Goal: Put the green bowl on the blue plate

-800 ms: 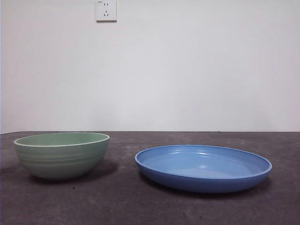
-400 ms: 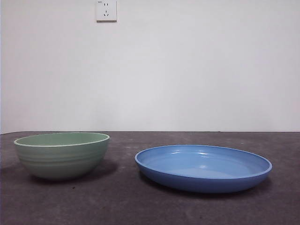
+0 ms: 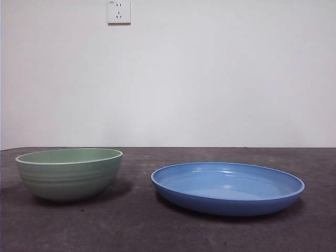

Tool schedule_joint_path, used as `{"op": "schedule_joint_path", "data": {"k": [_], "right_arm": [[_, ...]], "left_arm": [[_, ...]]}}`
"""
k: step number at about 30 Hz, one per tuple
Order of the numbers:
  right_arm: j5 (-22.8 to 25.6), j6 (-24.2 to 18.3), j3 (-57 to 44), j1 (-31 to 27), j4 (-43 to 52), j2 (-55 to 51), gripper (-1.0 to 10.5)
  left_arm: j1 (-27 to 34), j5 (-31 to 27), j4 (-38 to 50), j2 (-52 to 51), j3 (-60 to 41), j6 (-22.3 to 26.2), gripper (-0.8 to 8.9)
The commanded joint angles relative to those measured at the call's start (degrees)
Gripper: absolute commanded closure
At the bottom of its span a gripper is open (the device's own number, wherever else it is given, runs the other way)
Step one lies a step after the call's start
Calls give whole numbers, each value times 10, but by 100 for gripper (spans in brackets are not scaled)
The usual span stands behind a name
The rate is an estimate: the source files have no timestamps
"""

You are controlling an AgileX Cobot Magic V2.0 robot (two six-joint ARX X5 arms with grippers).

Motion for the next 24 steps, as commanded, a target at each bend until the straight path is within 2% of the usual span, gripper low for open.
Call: {"op": "schedule_joint_path", "data": {"k": [1, 6, 13, 24], "right_arm": [[0, 4, 9, 2, 5, 4, 369], [-1, 4, 9, 2, 5, 4, 369], [-1, 4, 9, 2, 5, 3, 369], [-1, 4, 9, 2, 5, 3, 369]], "left_arm": [[-2, 2, 7, 5, 13, 8, 178], [-2, -3, 3, 14, 13, 8, 179], [6, -105, -33, 77, 13, 8, 179], [41, -123, -43, 271, 13, 12, 188]]}}
